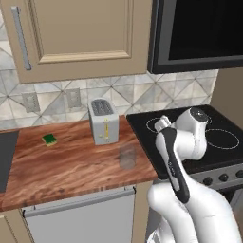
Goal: Move the glass cup from next to the sink to the open cabinet. Then, move the bowl with the squash to the fridge to clear the area for faucet cleaning.
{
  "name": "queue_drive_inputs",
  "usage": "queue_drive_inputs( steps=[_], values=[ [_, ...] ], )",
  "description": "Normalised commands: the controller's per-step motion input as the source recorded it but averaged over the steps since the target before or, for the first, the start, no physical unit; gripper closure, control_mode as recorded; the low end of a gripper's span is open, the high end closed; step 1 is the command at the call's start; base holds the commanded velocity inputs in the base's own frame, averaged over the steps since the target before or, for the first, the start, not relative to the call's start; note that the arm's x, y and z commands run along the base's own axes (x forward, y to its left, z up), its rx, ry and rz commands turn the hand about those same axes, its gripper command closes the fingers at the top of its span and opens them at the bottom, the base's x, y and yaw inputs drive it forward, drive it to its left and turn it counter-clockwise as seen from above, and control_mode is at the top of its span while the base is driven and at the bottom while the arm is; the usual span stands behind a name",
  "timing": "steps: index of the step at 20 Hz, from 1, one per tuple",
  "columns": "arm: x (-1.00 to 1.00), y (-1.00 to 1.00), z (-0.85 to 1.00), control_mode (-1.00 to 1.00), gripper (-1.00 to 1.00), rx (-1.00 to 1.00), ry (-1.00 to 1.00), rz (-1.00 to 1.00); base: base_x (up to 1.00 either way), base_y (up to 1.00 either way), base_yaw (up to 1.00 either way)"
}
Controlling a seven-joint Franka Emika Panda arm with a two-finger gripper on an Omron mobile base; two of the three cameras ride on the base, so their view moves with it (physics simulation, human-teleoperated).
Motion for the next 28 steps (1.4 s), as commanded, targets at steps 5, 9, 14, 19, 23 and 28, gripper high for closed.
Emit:
queue_drive_inputs(
  steps=[5,9,14,19,23,28],
  values=[
    [0.9,0.03,-0.19,-1.0,-1.0,-0.04,0.39,0.33,0.0,0.0,0.0],
    [0.12,0.0,-0.23,-1.0,-1.0,-0.04,0.18,0.72,0.0,0.0,0.0],
    [-0.29,0.0,0.0,-1.0,-1.0,-0.07,-0.05,0.7,0.0,0.0,0.0],
    [-0.23,0.16,-0.12,-1.0,-1.0,-0.06,-0.13,0.16,0.0,0.0,0.0],
    [-0.06,0.4,-0.26,-1.0,-1.0,-0.07,-0.16,0.06,0.0,0.0,0.0],
    [-0.15,0.27,-0.11,-1.0,-1.0,-0.03,-0.31,0.07,0.0,0.0,0.0]
  ],
)
